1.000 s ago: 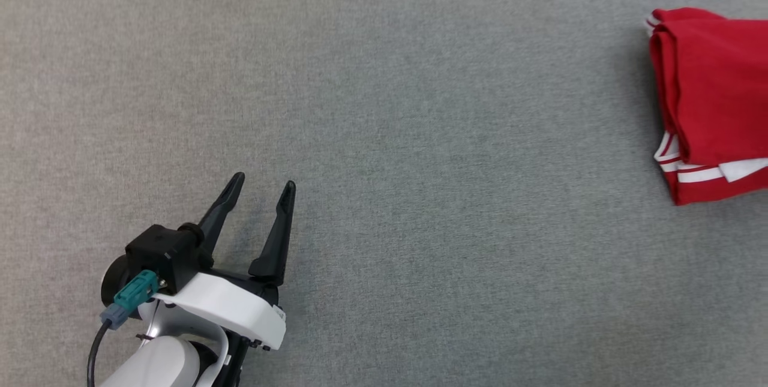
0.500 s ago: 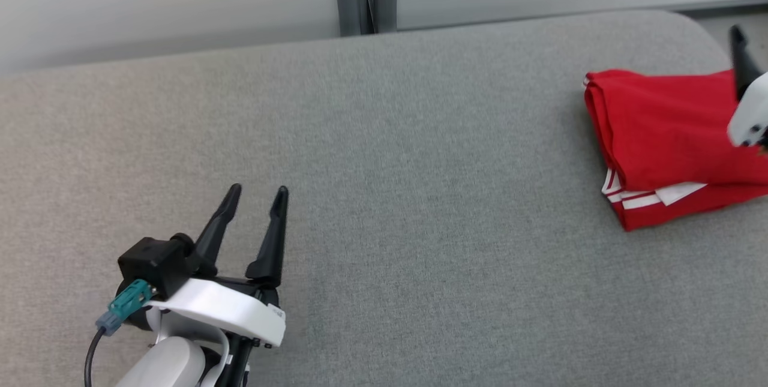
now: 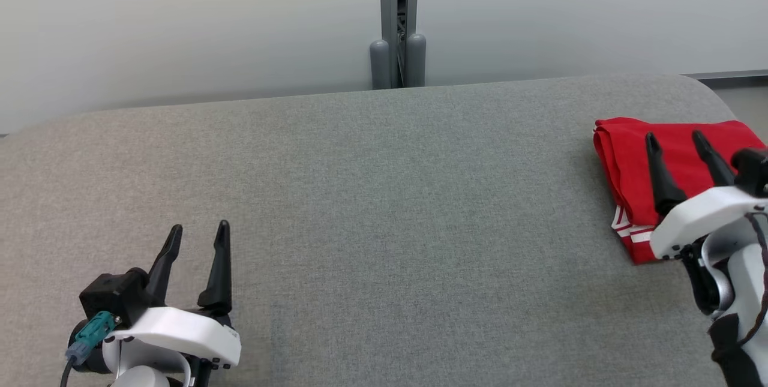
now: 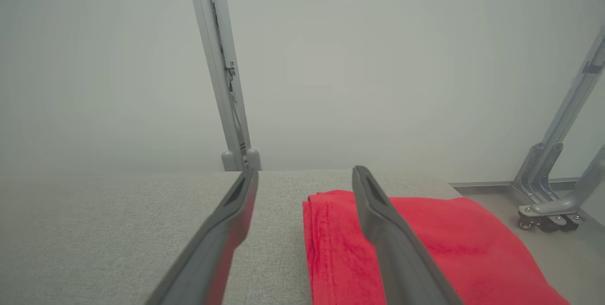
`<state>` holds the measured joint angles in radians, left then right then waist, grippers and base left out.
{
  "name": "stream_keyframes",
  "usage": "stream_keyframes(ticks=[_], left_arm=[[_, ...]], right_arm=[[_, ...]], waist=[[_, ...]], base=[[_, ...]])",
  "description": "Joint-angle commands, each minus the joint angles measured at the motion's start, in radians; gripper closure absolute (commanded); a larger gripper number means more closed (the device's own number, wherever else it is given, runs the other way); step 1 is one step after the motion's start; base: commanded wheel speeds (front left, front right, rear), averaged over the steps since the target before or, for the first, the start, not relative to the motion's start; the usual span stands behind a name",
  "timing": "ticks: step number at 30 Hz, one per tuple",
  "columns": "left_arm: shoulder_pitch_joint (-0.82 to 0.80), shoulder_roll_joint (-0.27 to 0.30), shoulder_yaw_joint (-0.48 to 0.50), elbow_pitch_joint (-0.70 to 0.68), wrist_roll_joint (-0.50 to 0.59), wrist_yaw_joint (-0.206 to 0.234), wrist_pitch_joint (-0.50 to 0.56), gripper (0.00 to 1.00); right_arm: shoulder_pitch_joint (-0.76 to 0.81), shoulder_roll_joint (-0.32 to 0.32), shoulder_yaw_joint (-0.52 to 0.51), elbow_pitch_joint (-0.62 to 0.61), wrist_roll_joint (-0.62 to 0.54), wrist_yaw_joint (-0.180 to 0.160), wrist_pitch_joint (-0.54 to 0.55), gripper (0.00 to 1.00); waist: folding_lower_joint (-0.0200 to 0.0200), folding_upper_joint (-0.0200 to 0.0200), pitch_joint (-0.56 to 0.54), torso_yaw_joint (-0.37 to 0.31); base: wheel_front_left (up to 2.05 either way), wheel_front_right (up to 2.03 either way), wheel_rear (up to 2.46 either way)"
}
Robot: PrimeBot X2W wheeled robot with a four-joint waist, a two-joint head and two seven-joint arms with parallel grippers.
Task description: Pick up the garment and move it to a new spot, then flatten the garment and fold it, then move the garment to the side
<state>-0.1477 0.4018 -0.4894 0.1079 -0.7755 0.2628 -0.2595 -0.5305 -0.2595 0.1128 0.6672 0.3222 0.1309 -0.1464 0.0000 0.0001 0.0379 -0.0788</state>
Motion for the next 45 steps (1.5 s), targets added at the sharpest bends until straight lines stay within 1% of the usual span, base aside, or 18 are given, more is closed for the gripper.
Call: stream_keyframes(ticks=[1, 2, 4, 9, 14, 18, 20, 24, 32, 45], left_arm=[[0.011, 0.005, 0.015, 0.006, 0.012, 0.009, -0.004, 0.0], [0.011, 0.005, 0.015, 0.006, 0.012, 0.009, -0.004, 0.0], [0.028, 0.006, 0.031, 0.013, 0.016, 0.016, -0.005, 0.0], [0.07, 0.002, 0.064, 0.016, 0.026, 0.028, -0.006, 0.0], [0.112, 0.001, 0.094, 0.021, 0.038, 0.034, -0.005, 0.0], [0.143, -0.005, 0.107, 0.021, 0.054, 0.035, -0.005, 0.0], [0.162, -0.011, 0.115, 0.017, 0.065, 0.032, -0.005, 0.0], [0.179, -0.023, 0.125, 0.01, 0.08, 0.03, -0.005, 0.0], [0.199, -0.045, 0.132, -0.004, 0.111, 0.012, -0.006, 0.0], [0.197, -0.055, 0.124, 0.016, 0.129, -0.003, -0.006, 0.0]], right_arm=[[0.038, 0.026, -0.021, -0.024, -0.014, 0.0, -0.016, 0.0], [0.038, 0.026, -0.021, -0.024, -0.014, 0.0, -0.016, 0.0], [0.079, 0.057, -0.053, -0.065, -0.046, 0.0, -0.026, 0.0], [0.189, 0.142, -0.119, -0.188, -0.133, 0.0, -0.023, 0.0], [0.305, 0.194, -0.153, -0.314, -0.182, 0.0, -0.005, 0.0], [0.391, 0.206, -0.162, -0.403, -0.188, 0.0, 0.004, 0.0], [0.448, 0.207, -0.129, -0.448, -0.14, 0.0, 0.011, 0.0], [0.495, 0.205, -0.1, -0.484, -0.096, 0.0, 0.002, 0.0], [0.532, 0.206, -0.083, -0.507, -0.078, 0.0, -0.013, 0.0], [0.537, 0.206, -0.107, -0.501, -0.078, 0.0, -0.019, 0.0]], waist=[[0.0, -0.0001, -0.009, 0.01], [0.0, -0.0001, -0.009, 0.01], [0.0, -0.0001, -0.014, 0.016], [0.0, -0.0001, -0.028, 0.031], [0.0, -0.0001, -0.04, 0.045], [0.0, -0.0001, -0.047, 0.053], [0.0, -0.0001, -0.049, 0.059], [0.0, -0.0001, -0.051, 0.061], [0.0, -0.0001, -0.054, 0.066], [0.0, -0.0001, -0.061, 0.065]], base=[[0.0, 0.0, 0.0], [0.0, 0.0, 0.0], [0.0, 0.0, 0.0], [0.0, 0.0, 0.0], [0.0, 0.0, 0.0], [0.0, 0.0, 0.0], [0.0, 0.0, 0.0], [0.0, 0.0, 0.0], [0.0, 0.0, 0.0], [0.0, 0.0, 0.0]])
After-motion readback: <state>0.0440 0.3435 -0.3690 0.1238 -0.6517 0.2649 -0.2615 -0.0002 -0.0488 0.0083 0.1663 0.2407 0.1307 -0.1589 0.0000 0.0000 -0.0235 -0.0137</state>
